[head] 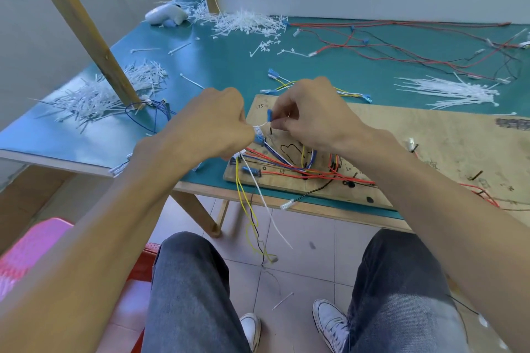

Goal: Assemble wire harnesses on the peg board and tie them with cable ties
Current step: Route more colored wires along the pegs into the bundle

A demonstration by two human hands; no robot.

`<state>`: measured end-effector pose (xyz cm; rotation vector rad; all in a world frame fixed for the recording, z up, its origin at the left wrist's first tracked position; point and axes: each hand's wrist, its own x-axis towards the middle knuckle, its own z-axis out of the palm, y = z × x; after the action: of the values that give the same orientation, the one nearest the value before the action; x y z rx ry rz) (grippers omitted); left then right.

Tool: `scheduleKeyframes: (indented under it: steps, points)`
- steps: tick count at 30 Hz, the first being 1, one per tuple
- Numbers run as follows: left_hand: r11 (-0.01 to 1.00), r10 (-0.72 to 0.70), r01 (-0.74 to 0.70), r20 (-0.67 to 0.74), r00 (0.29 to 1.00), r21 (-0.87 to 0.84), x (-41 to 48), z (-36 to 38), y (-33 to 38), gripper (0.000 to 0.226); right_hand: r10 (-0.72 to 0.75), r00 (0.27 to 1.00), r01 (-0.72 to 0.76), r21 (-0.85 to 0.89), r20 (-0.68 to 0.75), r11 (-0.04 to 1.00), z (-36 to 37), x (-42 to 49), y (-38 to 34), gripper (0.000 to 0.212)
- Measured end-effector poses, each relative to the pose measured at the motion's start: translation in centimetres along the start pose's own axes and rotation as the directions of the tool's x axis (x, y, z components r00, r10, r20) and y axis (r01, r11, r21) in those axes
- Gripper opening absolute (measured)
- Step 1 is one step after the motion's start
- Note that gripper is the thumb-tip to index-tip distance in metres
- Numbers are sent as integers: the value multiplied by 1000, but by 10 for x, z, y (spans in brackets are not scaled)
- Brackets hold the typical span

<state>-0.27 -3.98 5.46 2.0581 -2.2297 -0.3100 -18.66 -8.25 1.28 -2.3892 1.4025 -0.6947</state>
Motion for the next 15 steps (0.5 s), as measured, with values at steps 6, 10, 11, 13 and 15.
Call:
scheduleKeyframes:
  steps: [6, 10, 11, 13, 15]
  points:
    - [994, 106, -105, -113, 988, 16, -1, 9, -4, 17, 63, 998, -63, 12, -9, 998, 2, 0, -3, 8]
    - [989, 145, -145, -78, 986, 17, -5, 16, 3, 19, 49, 998, -44, -101, 49, 994, 3, 1, -9, 19]
    - [988, 155, -154, -71, 985, 21, -5, 18, 4, 19, 40, 997, -30, -136, 67, 990, 3, 2, -11, 20]
    - [986, 165, -165, -65, 984, 11, -6, 21, 7, 20, 11, 994, 10, -195, 105, 981, 2, 4, -14, 18]
    - [984, 176, -177, -56, 983, -21, -6, 24, 11, 21, -25, 986, 66, -245, 167, 967, -2, 5, -16, 18]
